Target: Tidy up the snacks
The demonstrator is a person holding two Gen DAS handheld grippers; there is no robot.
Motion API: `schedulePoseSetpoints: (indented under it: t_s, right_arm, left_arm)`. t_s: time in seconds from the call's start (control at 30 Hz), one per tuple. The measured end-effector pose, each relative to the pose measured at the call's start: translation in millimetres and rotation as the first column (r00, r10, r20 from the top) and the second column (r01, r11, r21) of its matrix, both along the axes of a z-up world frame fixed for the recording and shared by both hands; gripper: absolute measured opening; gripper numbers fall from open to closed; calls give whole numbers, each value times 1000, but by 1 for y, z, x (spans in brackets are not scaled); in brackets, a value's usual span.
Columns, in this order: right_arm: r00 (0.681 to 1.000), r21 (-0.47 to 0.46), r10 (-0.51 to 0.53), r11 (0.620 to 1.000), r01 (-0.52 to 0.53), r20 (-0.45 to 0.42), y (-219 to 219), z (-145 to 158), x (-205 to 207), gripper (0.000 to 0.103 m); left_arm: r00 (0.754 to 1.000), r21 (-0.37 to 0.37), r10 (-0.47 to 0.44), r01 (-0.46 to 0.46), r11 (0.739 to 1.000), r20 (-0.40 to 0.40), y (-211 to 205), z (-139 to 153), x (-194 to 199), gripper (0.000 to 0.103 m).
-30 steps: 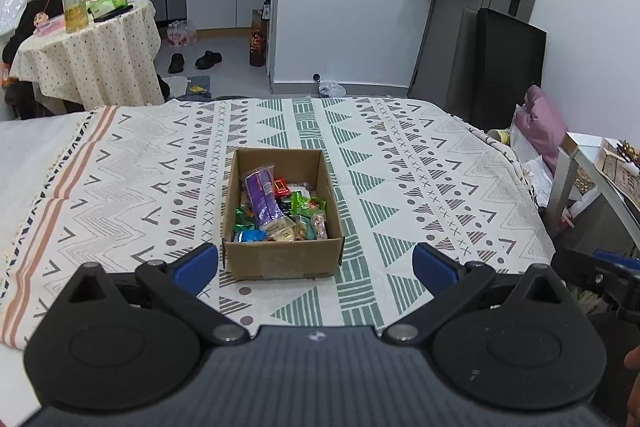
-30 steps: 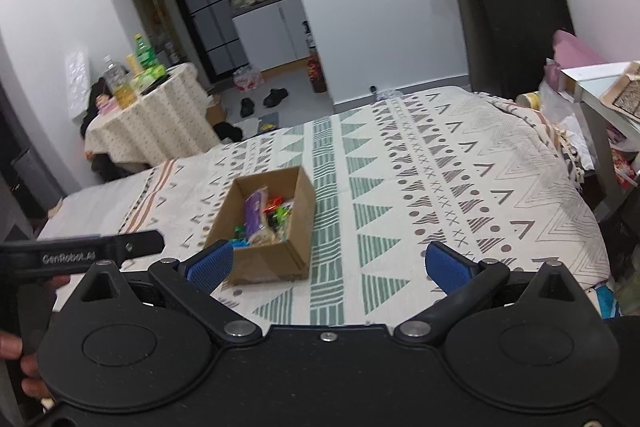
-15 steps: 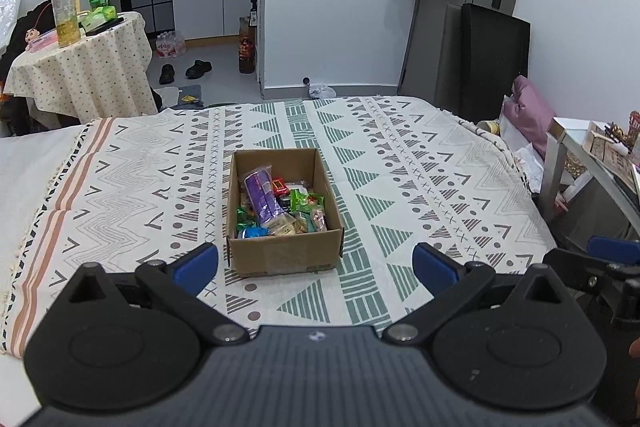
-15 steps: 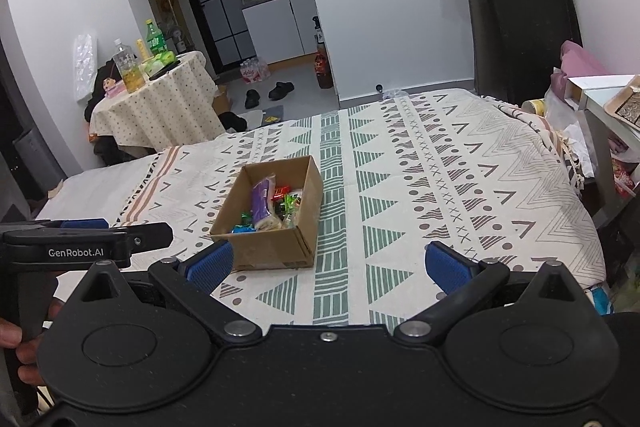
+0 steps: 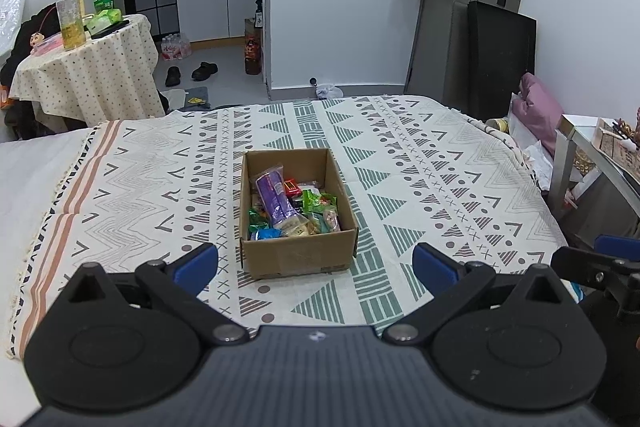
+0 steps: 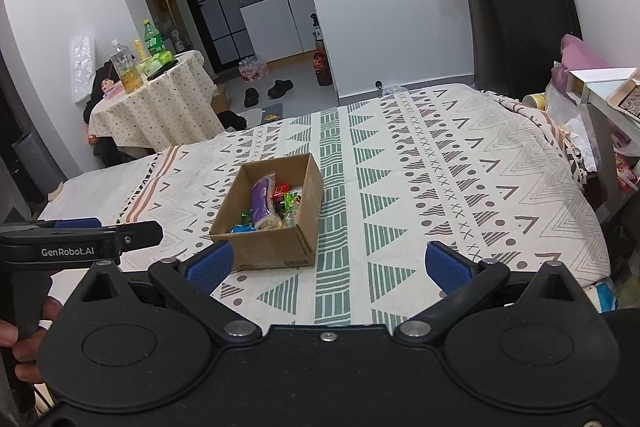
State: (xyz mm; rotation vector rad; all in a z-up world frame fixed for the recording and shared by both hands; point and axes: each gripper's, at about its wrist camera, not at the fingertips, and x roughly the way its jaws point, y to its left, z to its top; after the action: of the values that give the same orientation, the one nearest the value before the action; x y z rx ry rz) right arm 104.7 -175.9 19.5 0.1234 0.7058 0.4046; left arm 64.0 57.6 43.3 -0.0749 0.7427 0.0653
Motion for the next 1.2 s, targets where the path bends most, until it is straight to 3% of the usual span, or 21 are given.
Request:
schedulePoseSetpoints:
  t_s: [1.2]
  right_arm:
    - [1000,1,-14,1000,14,-7,-4,-3,-1,103]
  left_arm:
    - [1000,-2,-20,20,1000,3,-2,0,-5,103]
